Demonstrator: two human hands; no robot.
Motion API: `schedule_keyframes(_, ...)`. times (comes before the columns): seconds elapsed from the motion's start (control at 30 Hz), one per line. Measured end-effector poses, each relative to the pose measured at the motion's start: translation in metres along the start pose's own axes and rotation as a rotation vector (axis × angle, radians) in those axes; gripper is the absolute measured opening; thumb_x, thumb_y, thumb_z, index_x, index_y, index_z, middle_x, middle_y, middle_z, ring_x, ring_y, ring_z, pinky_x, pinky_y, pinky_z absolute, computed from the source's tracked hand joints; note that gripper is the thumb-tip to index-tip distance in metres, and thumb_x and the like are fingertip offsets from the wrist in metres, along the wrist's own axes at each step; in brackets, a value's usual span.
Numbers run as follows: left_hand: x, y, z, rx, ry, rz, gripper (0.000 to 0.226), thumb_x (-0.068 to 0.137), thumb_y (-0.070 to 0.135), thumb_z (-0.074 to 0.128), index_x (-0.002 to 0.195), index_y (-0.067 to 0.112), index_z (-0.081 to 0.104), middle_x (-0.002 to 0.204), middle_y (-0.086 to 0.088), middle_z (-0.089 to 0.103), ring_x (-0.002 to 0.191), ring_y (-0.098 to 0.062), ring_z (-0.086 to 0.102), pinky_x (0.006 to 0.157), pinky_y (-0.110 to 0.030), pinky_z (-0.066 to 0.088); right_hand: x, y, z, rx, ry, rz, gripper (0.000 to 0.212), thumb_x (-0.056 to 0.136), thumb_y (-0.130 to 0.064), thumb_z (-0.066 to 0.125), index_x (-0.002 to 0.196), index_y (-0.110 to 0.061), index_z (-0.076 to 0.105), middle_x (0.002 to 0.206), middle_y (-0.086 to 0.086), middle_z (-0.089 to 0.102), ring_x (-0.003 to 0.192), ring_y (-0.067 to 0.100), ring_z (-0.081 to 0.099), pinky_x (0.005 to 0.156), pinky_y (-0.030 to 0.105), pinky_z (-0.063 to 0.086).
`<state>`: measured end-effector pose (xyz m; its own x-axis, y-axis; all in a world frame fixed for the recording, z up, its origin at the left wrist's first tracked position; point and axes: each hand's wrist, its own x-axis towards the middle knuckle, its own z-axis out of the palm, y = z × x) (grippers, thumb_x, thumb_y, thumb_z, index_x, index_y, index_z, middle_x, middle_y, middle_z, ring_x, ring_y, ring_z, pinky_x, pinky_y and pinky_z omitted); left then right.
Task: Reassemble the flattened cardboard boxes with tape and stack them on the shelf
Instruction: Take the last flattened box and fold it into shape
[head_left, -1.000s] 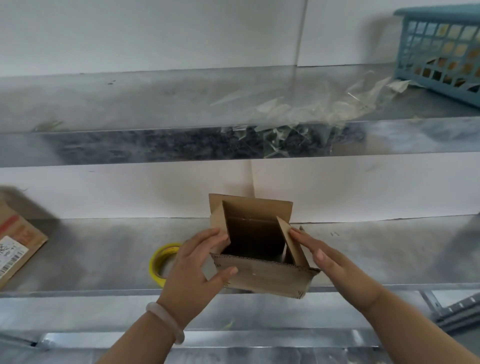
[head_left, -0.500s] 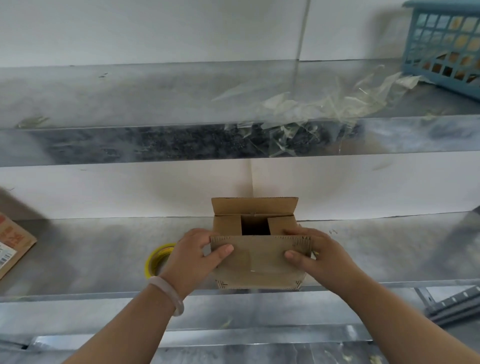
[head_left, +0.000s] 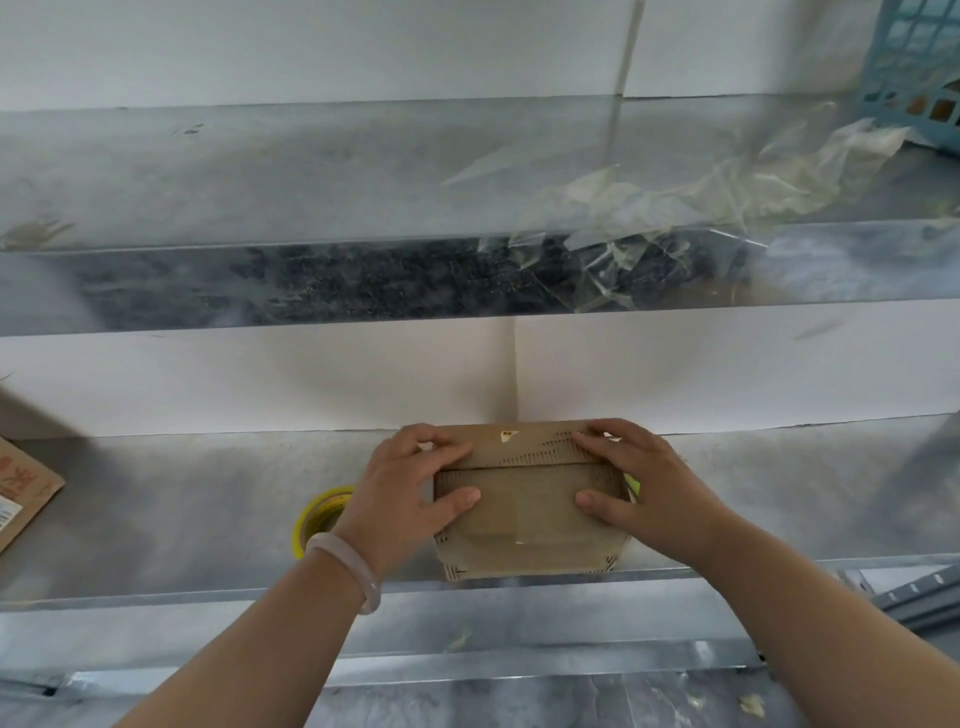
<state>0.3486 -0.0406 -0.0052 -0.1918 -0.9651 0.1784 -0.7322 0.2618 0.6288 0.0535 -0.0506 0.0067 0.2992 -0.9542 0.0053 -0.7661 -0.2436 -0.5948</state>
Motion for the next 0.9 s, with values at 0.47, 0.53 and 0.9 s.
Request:
schedule_keyframes(0.47,-0.024,-0.002,0.017,-0.183,-0.126,-0.032,0.05,0.094,0.036,0.053,0.139,0.045,0.033,0.155,0.026,-0.004,0.124,0.033,0.006,0.095,0.005,0.023,-0.023,-0.008,0.023,-0.024,-0.081,-0.01,0.091,0.066,-0.084,0.046,0.143,-0.057,0.004,0.15,-0.042,-0.017,0.148,0.002,0.007,0.117,0.037,0.031)
schedule_keyframes(0.53,-0.018,-0.002,0.018,-0.162,-0.129,-0.014,0.049,0.095,0.038,0.051,0.139,0.044,0.032,0.157,0.022,-0.006,0.121,0.035,0.003,0.1,0.002,0.022,-0.018,-0.008,0.025,-0.031,-0.102,-0.002,0.091,0.07,-0.079,0.045,0.144,-0.055,-0.002,0.15,-0.04,-0.023,0.149,0.009,0.008,0.117,0.041,0.031)
schedule_keyframes(0.9,-0.039,-0.016,0.029,0.05,-0.017,0.095,0.056,0.087,0.063,0.032,0.141,0.046,0.03,0.159,0.017,-0.006,0.137,0.01,0.011,0.106,-0.011,0.022,-0.032,0.003,0.049,-0.396,0.089,-0.144,0.089,0.087,-0.079,0.032,0.152,-0.019,0.033,0.16,0.004,0.025,0.145,0.024,0.029,0.114,0.047,0.033)
